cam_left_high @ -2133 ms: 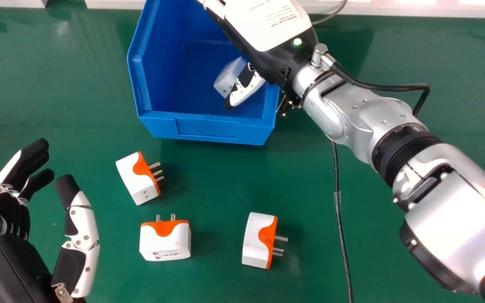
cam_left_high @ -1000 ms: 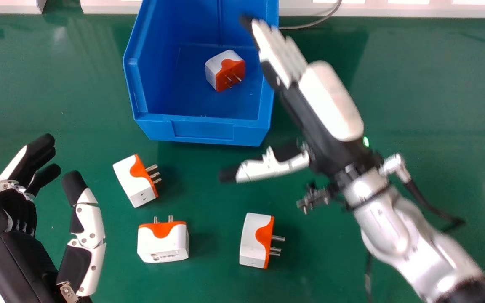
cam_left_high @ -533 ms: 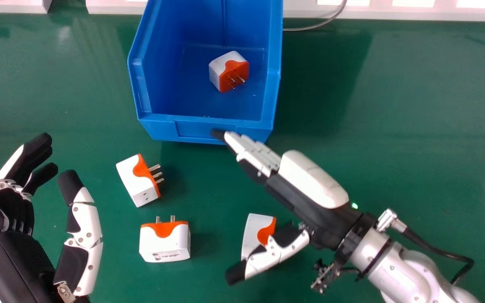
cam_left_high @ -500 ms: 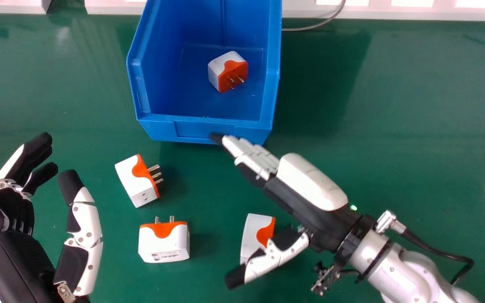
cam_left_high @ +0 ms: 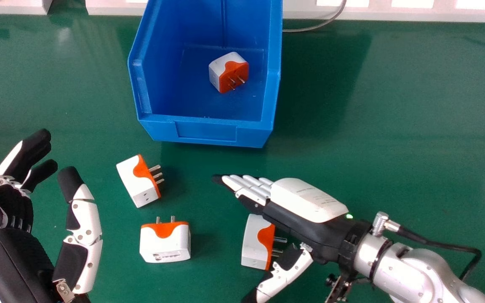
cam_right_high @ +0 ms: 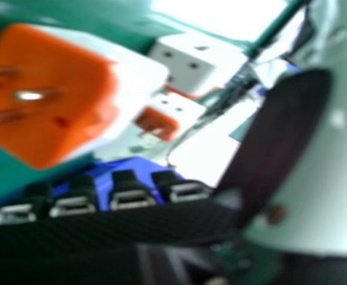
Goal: Pick all objects and put in blue box
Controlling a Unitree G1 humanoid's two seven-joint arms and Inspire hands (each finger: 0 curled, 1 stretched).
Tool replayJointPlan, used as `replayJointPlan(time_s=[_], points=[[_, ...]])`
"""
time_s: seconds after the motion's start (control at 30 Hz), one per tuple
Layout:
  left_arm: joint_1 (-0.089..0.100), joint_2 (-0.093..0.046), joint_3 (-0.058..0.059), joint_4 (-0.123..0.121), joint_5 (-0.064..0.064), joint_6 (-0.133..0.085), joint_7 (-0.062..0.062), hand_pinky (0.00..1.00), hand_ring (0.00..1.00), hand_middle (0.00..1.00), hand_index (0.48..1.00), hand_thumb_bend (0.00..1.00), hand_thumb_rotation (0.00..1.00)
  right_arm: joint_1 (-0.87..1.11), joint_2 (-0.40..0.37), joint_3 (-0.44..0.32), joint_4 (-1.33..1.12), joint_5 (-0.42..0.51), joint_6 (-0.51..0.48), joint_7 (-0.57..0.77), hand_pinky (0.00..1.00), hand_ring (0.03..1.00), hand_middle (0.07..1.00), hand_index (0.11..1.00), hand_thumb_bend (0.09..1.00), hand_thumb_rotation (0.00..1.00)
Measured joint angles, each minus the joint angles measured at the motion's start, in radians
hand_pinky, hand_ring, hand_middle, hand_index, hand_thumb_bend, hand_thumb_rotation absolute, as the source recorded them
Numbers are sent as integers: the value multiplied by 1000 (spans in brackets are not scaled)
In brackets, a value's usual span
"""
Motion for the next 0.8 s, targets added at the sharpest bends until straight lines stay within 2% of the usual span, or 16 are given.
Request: replayJointPlan(time_s=[0.1,0.37,0.43,0.5,0.57,0.67,0.73,0.77,0.8], points=[[3,0,-7,-2,-7,-1,-6,678,725,718,729,258,0,-2,-5,0,0,-2,11,7,919,986,977,939,1000,391],[9,1,-10,-5,-6,-1,-8,670,717,714,726,264,0,-35,-12,-1,12,-40,12,-7,900,972,958,918,1000,409],[10,1,-11,-6,-3,-1,-7,669,716,714,726,267,0,-39,-13,-2,23,-40,11,-17,879,955,947,908,984,366],[12,1,-11,-7,1,-1,-5,671,719,716,726,271,0,-39,-9,-2,38,-40,1,-34,819,920,922,887,929,305],[12,1,-13,-8,1,-1,-5,679,724,720,730,270,0,-39,-1,-2,59,-42,-15,-68,736,862,883,848,884,226],[13,1,-15,-8,1,0,-6,685,729,723,733,266,0,-40,30,2,120,-49,-72,-162,626,736,801,759,818,51],[14,1,-16,-9,1,0,-7,682,728,722,731,266,0,-42,59,10,181,-61,-112,-229,569,650,720,692,770,13],[14,2,-16,-9,0,1,-7,682,729,721,731,265,0,-44,75,16,217,-66,-132,-258,528,557,636,626,674,6],[15,2,-16,-9,-1,0,-7,682,729,721,730,264,0,-47,90,18,250,-68,-153,-294,461,510,593,587,610,4]])
